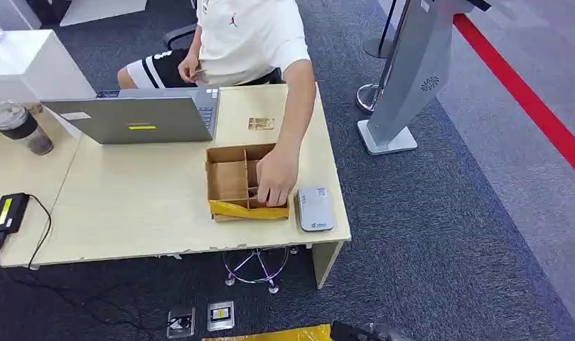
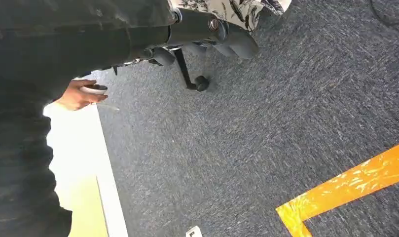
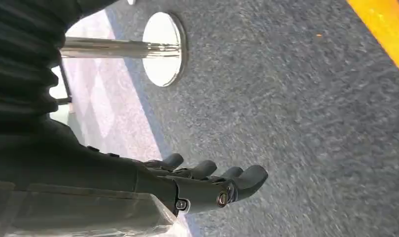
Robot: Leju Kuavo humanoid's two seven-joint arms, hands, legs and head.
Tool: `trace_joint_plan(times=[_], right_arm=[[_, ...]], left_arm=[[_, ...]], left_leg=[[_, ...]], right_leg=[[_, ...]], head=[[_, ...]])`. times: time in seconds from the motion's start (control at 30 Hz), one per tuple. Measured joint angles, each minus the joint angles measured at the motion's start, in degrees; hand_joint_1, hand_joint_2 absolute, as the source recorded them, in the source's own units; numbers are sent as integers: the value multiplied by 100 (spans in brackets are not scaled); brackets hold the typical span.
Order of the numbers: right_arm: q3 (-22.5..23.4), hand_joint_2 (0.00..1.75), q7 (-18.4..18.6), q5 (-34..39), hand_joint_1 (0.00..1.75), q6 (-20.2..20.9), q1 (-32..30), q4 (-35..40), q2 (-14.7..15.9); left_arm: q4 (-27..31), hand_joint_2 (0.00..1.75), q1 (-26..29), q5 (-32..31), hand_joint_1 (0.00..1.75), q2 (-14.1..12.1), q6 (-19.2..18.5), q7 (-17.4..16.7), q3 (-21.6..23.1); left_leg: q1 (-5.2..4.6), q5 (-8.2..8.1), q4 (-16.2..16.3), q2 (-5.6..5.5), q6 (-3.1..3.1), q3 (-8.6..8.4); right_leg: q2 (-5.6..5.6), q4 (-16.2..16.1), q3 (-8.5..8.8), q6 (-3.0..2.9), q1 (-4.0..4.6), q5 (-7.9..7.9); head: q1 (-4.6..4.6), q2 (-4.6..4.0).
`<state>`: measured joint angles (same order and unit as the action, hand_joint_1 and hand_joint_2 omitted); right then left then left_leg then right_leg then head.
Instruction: Pass the card to the sensor for recognition and then transmit it.
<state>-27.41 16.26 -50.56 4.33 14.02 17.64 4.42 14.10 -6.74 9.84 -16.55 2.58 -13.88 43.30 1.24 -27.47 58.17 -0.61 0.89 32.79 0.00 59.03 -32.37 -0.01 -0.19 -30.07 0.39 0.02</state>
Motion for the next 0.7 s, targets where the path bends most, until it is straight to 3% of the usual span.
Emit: trace_joint_plan(times=[0.7], right_arm=[[-276,175,74,98,0,9,-1,-131,0]], left_arm=[[0,175,0,18,0,0,31,-28,0]], left_leg=[[-1,0,0,1,0,0]], right_leg=[[0,0,0,0,0,0]], head=[[2,0]])
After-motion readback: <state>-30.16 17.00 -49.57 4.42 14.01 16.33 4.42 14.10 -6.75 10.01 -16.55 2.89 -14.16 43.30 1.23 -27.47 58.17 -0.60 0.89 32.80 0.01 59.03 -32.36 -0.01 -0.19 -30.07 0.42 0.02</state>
